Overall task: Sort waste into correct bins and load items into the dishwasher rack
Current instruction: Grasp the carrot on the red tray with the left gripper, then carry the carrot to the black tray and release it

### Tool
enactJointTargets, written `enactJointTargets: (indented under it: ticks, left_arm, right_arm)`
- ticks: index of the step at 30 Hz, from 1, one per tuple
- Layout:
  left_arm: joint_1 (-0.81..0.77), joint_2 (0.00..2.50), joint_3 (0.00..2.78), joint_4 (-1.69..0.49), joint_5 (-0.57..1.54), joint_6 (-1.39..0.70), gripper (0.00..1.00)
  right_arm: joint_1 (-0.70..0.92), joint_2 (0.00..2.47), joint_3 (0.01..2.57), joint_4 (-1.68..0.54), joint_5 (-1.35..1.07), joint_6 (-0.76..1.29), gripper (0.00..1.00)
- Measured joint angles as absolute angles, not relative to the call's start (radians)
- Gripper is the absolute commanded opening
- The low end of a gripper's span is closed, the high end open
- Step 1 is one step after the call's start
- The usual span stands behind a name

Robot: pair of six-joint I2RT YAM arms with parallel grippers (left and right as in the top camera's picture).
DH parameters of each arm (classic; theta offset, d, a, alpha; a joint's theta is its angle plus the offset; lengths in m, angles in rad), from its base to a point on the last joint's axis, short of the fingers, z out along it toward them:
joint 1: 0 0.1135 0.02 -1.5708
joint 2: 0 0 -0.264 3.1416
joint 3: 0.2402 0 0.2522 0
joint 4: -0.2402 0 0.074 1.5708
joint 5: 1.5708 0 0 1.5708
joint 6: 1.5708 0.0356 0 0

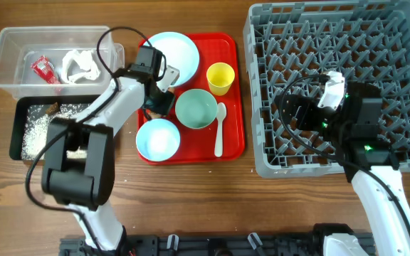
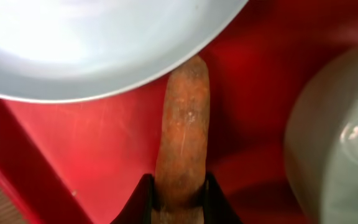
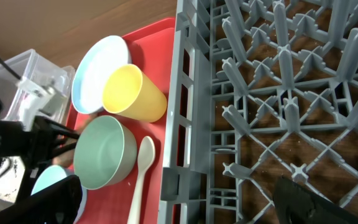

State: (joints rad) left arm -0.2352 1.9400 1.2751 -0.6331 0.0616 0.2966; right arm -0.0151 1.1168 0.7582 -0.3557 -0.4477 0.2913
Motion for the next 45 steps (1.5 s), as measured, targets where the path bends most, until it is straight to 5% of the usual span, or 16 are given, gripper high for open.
enactJointTargets:
  ticks: [8,19,25,29,33,34,35,42,45]
  left_arm:
    - [-0.215,1.609,1.34,-0.793,0.057,0.196,0.04]
    - [0.28,1.604,1.341,-0.965,0.039,-0.292,0.04]
    - [0.381,1.604,1.34,-0.933,-0.039,-0.526,0.04]
    - [0.4,1.604,1.271,-0.886,-0.249,-1.037,0.18]
    - [0.401,1.618,1.147,-0.823,-0.311,-1.394,0.2]
    - [0.401,1.629,1.114,-0.789,-0.318,-1.463,0.28]
    - [0.401,1.649,1.087,-0.779,-0.321,-1.486,0.39]
    - [0.401,1.692,1.066,-0.739,-0.331,-1.538,0.58]
    - [0.401,1.692,1.066,-0.712,-0.321,-1.49,0.59]
  right_arm:
    - [-0.015,1.117,0.758,-0.356,-0.448,0.291,1.0]
    - [-0.015,1.117,0.758,-0.356,-0.448,0.291,1.0]
    - [-0.015,1.117,0.758,-0.356,-0.447,0.291,1.0]
    - [-0.015,1.117,0.758,-0.356,-0.448,0.291,1.0]
    - [-0.015,1.117,0.758,-0.356,-0.448,0.291,1.0]
    - [-0.015,1.117,0.758,-0.356,-0.448,0.291,1.0]
    - [-0.015,1.117,0.758,-0.356,-0.447,0.291,1.0]
    - [-0.015,1.117,0.758,-0.356,-0.448,0.291,1.0]
    - [-0.015,1.117,0.758,-0.355,-0.448,0.291,1.0]
